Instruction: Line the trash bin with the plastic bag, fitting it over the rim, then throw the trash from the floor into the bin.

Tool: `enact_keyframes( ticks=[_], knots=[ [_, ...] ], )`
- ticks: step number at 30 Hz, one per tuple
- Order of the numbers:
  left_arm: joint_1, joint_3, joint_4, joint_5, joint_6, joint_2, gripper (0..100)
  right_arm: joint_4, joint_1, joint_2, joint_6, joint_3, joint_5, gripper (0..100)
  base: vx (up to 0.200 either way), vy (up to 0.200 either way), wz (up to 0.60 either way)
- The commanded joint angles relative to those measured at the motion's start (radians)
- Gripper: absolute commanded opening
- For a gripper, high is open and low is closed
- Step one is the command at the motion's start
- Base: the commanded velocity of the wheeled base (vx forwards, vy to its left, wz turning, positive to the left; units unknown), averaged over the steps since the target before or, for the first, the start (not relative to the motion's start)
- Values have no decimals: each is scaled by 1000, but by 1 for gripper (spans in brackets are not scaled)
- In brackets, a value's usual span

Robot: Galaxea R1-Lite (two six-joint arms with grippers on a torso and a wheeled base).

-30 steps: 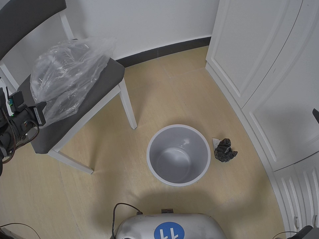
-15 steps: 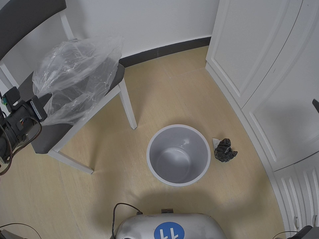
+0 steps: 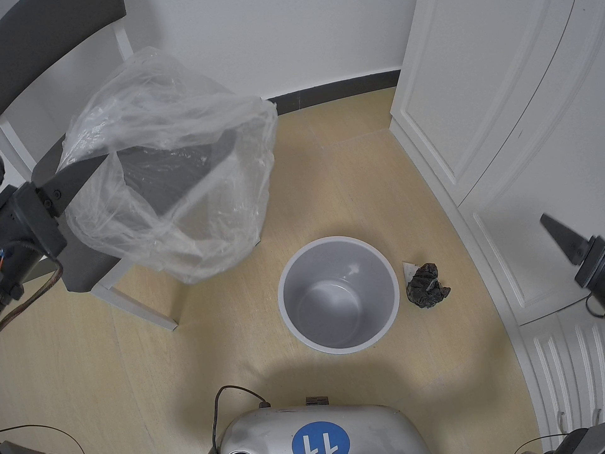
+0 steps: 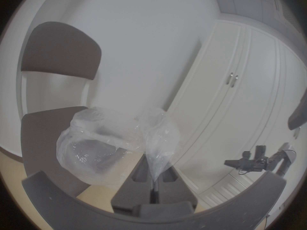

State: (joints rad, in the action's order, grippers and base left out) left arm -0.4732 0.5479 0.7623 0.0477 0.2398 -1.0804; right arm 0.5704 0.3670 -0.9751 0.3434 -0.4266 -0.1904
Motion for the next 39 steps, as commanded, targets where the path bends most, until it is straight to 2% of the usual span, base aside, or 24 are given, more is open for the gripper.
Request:
enact_keyframes(
  ticks=[1, 7, 10, 11, 13, 18, 22, 26, 28, 32, 35, 38, 39],
  knots=[
    [-108, -25, -29, -8, -43, 96, 0, 35, 104, -57, -23, 106, -4, 100, 0, 0, 0],
    [-176, -23, -26, -8, -39, 85, 0, 39, 124, -89, -30, 121, -1, 100, 0, 0, 0],
    [-194, -25, -28, -6, -36, 82, 0, 37, 194, -122, -4, 129, 12, 100, 0, 0, 0],
    [-194, -25, -28, -6, -36, 82, 0, 37, 194, -122, -4, 129, 12, 100, 0, 0, 0],
    [-208, -25, -26, -5, -36, 73, 0, 66, 247, -205, 54, 127, 16, 100, 0, 0, 0],
    [-209, -19, -23, -5, -36, 66, 0, 249, 314, -366, 95, 158, 12, 100, 0, 0, 0],
    [-217, -19, -23, -3, -36, 82, 0, 362, 342, -484, 101, 192, 9, 100, 0, 0, 0],
    [-231, -19, -24, -3, -36, 102, 0, 476, 374, -573, 144, 213, 6, 100, 0, 0, 0],
    [-231, -17, -23, -2, -36, 111, 0, 595, 389, -631, 167, 232, 5, 100, 0, 0, 0],
    [-232, -16, -23, 0, -34, 106, 0, 720, 391, -672, 164, 235, 3, 100, 0, 0, 0],
    [-232, -16, -21, 0, -34, 103, 0, 761, 411, -718, 149, 193, 0, 100, 0, 0, 0],
    [-232, -13, -18, -2, -33, 103, 0, 760, 418, -744, 98, 135, 2, 100, 0, 0, 0],
    [-232, -16, -17, -2, -36, 109, 0, 753, 418, -764, 55, 92, 12, 100, 0, 0, 0]
  ],
)
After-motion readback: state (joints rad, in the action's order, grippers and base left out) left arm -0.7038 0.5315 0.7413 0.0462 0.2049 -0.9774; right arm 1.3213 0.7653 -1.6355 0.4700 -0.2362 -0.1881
